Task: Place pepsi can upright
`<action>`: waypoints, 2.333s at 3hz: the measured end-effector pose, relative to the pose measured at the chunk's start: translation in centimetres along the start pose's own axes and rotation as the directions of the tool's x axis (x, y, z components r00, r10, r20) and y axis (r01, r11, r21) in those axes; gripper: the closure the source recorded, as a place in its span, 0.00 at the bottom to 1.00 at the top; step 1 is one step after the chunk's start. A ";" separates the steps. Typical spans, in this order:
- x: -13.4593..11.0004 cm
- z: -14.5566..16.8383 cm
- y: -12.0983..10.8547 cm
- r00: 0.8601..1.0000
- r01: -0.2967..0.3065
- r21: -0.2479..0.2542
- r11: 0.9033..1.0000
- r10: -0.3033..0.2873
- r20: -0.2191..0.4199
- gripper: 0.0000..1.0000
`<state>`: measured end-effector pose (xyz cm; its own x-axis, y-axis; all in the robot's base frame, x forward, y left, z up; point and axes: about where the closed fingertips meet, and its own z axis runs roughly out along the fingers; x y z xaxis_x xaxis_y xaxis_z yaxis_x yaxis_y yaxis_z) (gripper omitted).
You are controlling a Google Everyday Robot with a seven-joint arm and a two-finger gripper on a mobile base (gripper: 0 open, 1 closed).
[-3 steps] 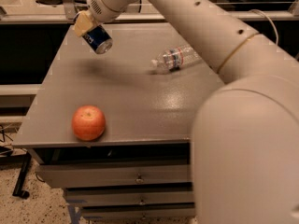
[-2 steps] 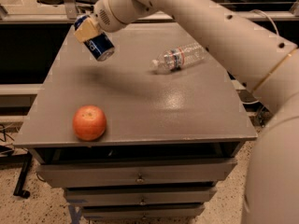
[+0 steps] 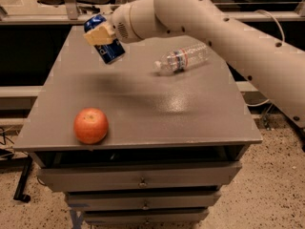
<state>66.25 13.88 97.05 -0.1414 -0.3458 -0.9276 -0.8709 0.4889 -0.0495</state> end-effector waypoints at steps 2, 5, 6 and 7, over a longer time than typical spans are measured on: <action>-0.1 0.1 0.5 0.998 -0.003 -0.027 1.000 0.005 0.055 1.00; 1.6 -0.5 3.7 0.957 0.245 -0.197 0.949 -0.205 0.204 1.00; 3.4 -1.3 4.3 0.943 0.277 -0.217 0.936 -0.222 0.249 1.00; 5.1 -2.5 4.7 0.925 0.259 -0.206 0.944 -0.180 0.335 1.00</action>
Offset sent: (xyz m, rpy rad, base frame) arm -0.0106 0.0067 0.0018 0.1566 -0.0454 0.0780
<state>60.29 12.40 92.97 0.1839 -0.1398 -0.9730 -0.9554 0.2072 -0.2103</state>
